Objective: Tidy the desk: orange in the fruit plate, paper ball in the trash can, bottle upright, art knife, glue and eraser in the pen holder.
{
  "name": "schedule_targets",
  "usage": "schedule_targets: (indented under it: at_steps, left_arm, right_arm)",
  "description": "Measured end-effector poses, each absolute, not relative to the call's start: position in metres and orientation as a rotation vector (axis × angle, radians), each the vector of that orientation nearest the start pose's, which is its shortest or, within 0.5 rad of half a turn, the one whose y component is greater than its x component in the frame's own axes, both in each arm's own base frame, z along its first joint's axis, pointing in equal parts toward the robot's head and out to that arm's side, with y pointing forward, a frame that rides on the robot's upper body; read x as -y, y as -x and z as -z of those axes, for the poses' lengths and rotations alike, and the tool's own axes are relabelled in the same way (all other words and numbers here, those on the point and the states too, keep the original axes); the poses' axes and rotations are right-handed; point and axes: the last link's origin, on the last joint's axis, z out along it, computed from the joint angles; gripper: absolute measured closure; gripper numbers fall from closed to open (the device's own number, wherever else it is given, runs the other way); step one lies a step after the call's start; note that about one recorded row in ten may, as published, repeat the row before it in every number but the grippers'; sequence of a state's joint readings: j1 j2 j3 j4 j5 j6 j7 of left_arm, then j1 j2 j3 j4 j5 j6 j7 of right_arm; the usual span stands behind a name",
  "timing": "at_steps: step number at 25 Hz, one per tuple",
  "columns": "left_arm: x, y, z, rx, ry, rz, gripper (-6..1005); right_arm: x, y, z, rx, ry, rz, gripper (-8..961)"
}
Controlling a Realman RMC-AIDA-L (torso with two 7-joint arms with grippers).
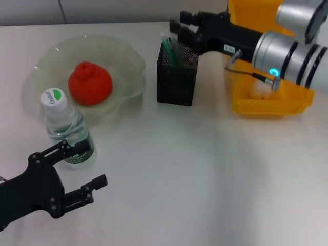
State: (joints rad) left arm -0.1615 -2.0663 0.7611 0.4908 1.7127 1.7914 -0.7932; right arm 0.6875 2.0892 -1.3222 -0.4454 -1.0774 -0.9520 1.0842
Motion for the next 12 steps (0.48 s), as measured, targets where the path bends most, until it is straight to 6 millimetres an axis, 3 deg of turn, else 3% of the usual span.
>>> schedule_targets:
  at_steps: [1, 6, 9, 12]
  left_arm:
    - [-0.201, 0.321, 0.003, 0.324, 2.526, 0.979, 234]
    - [-0.203, 0.319, 0.003, 0.315, 2.529, 0.981, 234]
    - [-0.204, 0.319, 0.003, 0.311, 2.531, 0.983, 234]
    - [-0.204, 0.319, 0.002, 0.313, 2.530, 0.984, 234]
  right_arm:
    - [-0.405, -0.189, 0.056, -0.494, 2.400, -0.835, 789]
    - [-0.384, -0.199, 0.053, -0.499, 2.430, -0.887, 563]
    - [-0.358, -0.207, 0.044, -0.501, 2.451, -1.008, 337]
    - [-0.330, -0.214, 0.034, -0.485, 2.485, -1.112, 288]
